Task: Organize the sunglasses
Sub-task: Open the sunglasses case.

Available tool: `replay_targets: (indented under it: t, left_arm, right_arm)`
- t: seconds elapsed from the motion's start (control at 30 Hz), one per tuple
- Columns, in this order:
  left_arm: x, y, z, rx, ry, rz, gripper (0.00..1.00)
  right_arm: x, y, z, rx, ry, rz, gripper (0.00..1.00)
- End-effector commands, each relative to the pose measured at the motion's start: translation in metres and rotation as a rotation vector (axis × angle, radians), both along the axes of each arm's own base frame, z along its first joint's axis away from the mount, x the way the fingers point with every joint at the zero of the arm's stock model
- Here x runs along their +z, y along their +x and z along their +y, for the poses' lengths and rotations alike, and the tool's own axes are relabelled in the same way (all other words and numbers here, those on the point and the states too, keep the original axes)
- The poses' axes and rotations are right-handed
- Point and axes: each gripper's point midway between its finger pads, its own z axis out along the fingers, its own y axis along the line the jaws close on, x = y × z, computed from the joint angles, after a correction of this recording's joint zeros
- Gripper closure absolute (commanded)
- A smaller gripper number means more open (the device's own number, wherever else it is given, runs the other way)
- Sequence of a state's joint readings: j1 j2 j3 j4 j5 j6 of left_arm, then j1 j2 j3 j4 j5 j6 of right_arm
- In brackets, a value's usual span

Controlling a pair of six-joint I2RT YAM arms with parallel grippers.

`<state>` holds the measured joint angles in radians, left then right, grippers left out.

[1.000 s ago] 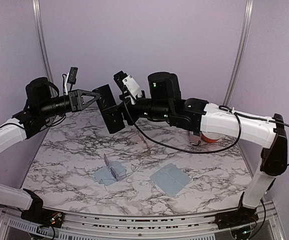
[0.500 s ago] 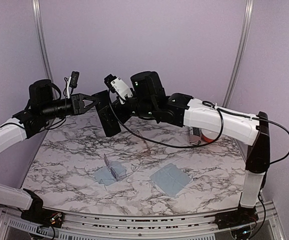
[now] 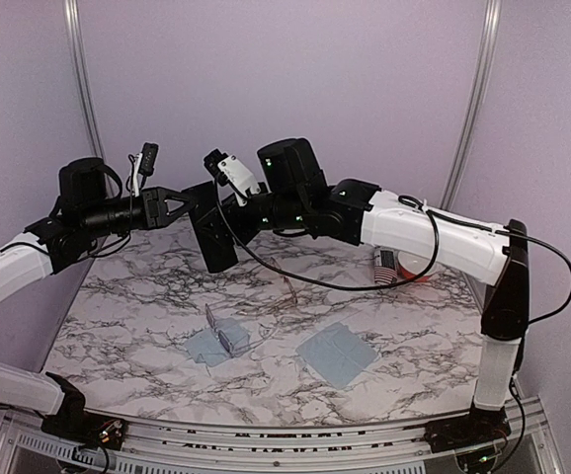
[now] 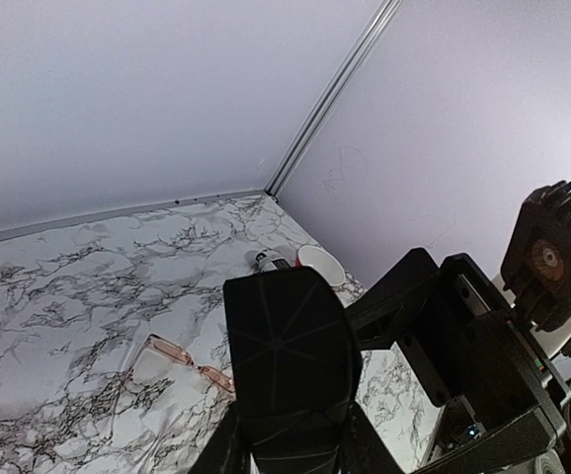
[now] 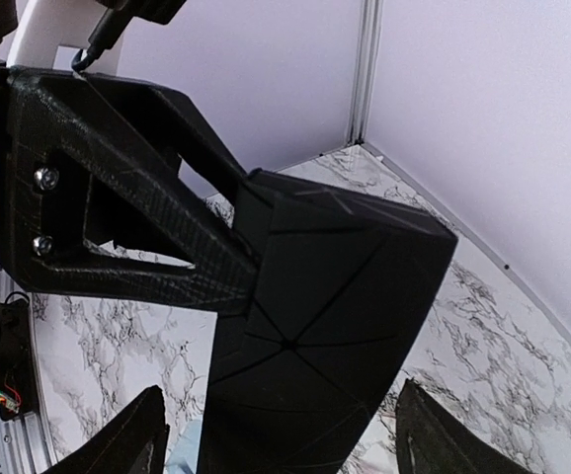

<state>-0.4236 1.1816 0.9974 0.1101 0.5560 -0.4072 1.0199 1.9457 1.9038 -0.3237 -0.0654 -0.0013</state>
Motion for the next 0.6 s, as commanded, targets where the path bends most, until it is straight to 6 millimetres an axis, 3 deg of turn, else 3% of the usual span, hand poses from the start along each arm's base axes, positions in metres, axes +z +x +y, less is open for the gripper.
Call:
replay_targets:
  t: [0.0, 0.37, 0.57]
  left_arm:
    - [0.016, -0.001, -0.001, -0.001, -0.002, -0.041, 0.84]
    - [0.017, -0.002, -0.001, -0.002, 0.002, -0.044, 0.84]
    - [0.018, -0.004, 0.0, -0.002, 0.008, -0.05, 0.84]
  right_arm:
    - [0.012, 0.004, 0.0, -0.002, 0.031, 0.004, 0.25]
    - [-0.006, 0.012, 0.004, -0.026, -0.003, 0.018, 0.18]
    - [-0.008, 0.013, 0.004, -0.017, 0.005, 0.034, 0.24]
